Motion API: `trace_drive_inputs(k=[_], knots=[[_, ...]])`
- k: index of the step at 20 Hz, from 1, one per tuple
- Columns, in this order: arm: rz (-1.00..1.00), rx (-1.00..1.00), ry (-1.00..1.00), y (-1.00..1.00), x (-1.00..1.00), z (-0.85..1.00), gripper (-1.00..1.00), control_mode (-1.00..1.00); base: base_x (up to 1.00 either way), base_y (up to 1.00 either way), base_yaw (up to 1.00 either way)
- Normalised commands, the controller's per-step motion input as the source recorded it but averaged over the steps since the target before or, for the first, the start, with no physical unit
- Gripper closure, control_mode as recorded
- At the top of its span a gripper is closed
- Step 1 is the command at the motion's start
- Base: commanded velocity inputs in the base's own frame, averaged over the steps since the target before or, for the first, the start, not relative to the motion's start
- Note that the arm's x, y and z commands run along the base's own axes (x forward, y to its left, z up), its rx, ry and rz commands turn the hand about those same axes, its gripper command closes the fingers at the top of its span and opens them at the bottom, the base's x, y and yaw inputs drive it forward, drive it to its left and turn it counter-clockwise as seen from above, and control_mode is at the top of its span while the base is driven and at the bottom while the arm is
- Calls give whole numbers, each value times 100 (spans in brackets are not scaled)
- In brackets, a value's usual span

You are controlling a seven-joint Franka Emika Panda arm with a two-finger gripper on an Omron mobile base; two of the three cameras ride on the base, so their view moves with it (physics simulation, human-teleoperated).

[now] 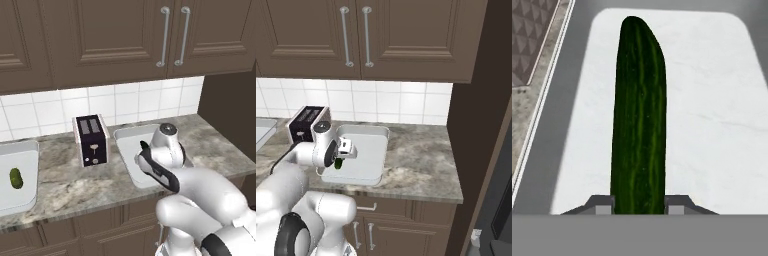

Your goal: Place one cucumber and one chicken drumstick in each tupperware on the nearby counter, to pack two identical lunches.

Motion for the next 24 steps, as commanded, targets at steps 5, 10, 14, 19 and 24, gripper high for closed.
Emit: trace_drive_inputs(k=[5,10,14,19,24], knots=[[0,0,0,0,27,-28,100,-100,0,0,0],[0,0,0,0,25,-26,100,-100,0,0,0],[0,0,0,0,27,-27,100,-100,0,0,0],[0,0,0,0,26,-25,100,-100,0,0,0],[0,0,0,0,24,-16,-100,-100,0,0,0]])
